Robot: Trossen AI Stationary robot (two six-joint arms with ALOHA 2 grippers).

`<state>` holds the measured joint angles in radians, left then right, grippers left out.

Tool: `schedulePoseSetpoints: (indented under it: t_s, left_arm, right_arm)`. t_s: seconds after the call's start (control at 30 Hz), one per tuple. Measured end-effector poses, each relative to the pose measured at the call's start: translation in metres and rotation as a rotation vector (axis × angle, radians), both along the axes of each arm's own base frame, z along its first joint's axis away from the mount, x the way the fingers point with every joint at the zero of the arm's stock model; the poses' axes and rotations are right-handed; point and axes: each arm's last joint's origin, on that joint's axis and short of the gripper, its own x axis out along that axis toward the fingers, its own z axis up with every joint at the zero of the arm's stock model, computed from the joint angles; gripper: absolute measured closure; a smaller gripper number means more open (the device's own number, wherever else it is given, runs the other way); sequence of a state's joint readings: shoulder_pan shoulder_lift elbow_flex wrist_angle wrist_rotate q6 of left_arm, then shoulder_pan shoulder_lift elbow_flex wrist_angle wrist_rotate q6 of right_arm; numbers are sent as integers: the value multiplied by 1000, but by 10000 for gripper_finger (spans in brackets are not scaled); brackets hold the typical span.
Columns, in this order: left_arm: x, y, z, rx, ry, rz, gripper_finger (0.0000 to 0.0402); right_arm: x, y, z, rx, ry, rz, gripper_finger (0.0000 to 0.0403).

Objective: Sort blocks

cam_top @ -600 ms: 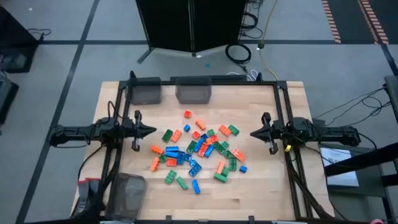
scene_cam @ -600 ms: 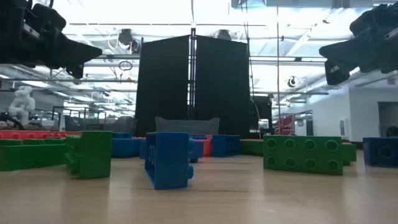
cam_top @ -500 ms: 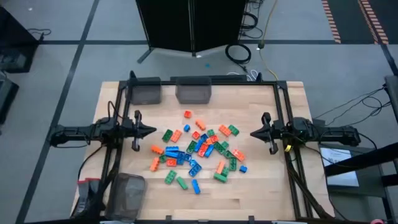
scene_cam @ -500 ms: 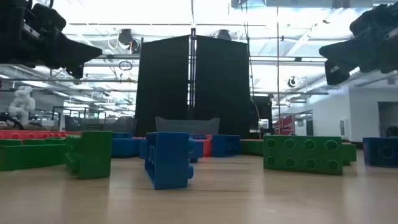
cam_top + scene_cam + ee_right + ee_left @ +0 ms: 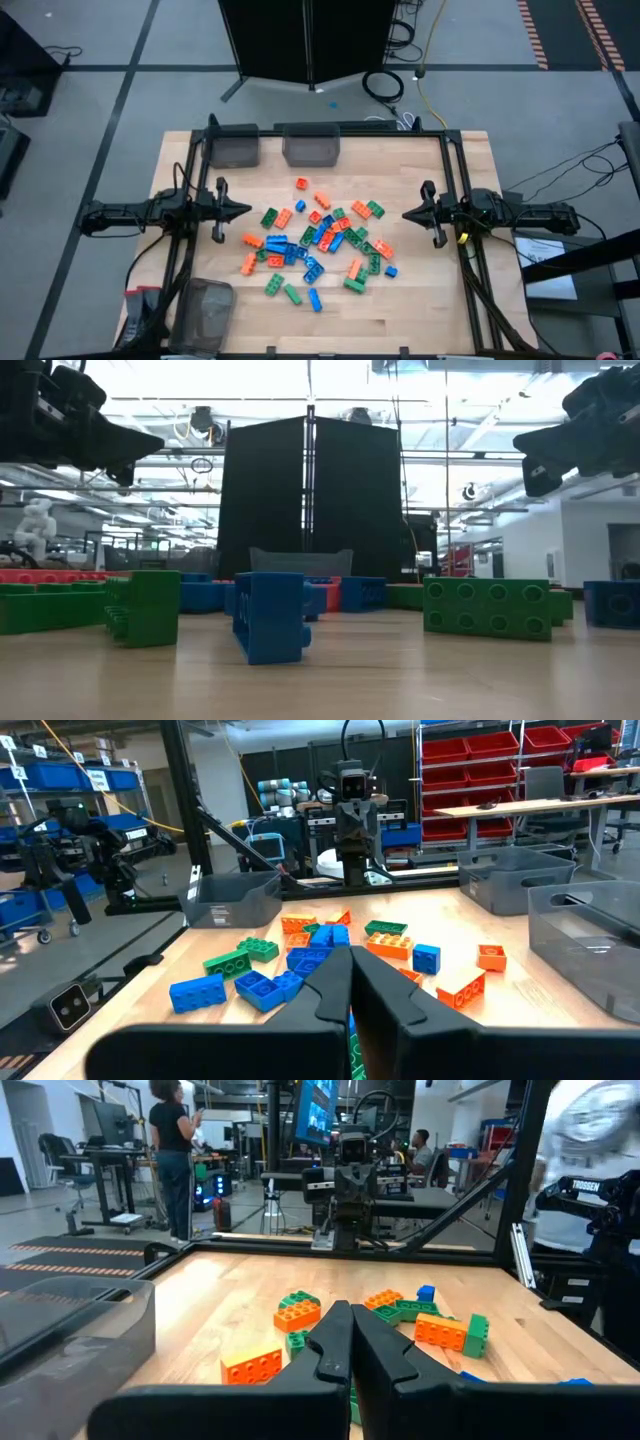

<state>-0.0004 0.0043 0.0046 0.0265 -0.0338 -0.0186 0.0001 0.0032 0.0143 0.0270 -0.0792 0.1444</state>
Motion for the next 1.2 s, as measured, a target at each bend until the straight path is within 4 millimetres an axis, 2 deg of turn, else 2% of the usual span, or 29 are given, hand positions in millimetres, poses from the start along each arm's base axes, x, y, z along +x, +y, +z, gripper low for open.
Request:
schedulePoseSetpoints:
  t_s: [0.77, 1.0, 1.2]
  left_arm:
    - [0, 0, 0, 0, 0, 0, 401]
    - [0, 0, 0, 0, 0, 0, 401]
    - [0, 0, 0, 0, 0, 0, 401]
  right_arm:
    - [0, 0, 1, 0, -7, 0, 397]
    - [-1, 0, 9, 4, -105, -7, 397]
    - [-3, -4, 21, 28, -224, -132, 397]
